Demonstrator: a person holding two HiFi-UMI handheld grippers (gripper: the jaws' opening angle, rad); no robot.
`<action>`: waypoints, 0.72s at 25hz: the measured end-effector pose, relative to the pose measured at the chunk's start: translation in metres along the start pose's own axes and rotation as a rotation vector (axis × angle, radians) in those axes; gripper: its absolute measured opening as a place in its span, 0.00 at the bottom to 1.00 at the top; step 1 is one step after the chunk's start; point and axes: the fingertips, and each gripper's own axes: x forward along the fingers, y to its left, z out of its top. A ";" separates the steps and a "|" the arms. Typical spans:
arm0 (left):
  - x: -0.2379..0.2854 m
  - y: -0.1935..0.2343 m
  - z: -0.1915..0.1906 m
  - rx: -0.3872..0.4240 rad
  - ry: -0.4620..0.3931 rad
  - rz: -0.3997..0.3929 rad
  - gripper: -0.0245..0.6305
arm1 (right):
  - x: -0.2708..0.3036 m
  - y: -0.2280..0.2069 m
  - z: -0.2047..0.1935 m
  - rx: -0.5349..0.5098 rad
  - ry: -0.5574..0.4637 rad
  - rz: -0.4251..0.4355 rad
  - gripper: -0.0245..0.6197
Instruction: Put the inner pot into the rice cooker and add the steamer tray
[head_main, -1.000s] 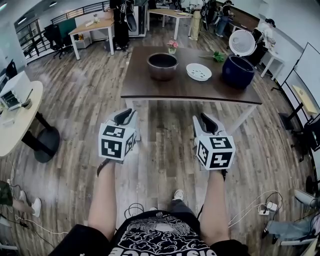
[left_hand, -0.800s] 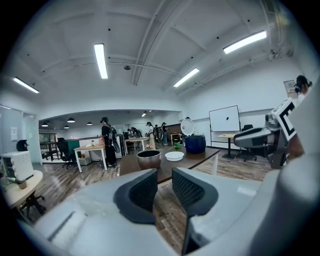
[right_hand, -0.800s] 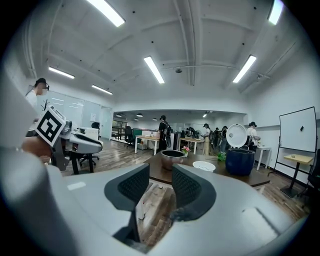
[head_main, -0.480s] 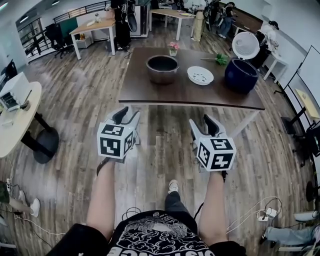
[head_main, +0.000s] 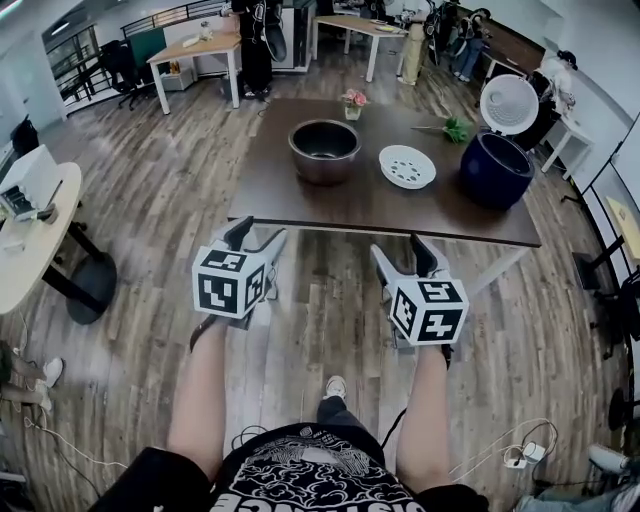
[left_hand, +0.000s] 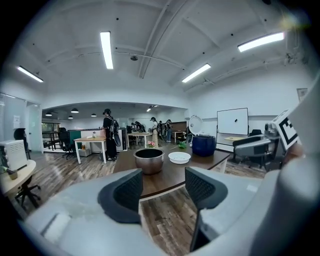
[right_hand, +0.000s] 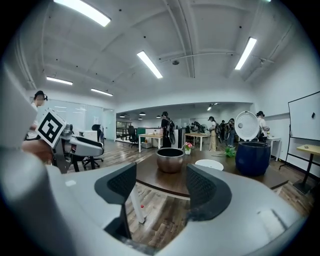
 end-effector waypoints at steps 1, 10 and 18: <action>0.007 0.001 0.003 0.000 0.003 0.005 0.46 | 0.007 -0.007 0.002 0.000 0.000 0.002 0.53; 0.065 0.006 0.028 0.018 0.032 0.044 0.59 | 0.069 -0.051 0.017 -0.038 0.020 0.063 0.69; 0.102 0.010 0.044 0.018 0.021 0.068 0.65 | 0.104 -0.082 0.021 -0.021 0.011 0.096 0.75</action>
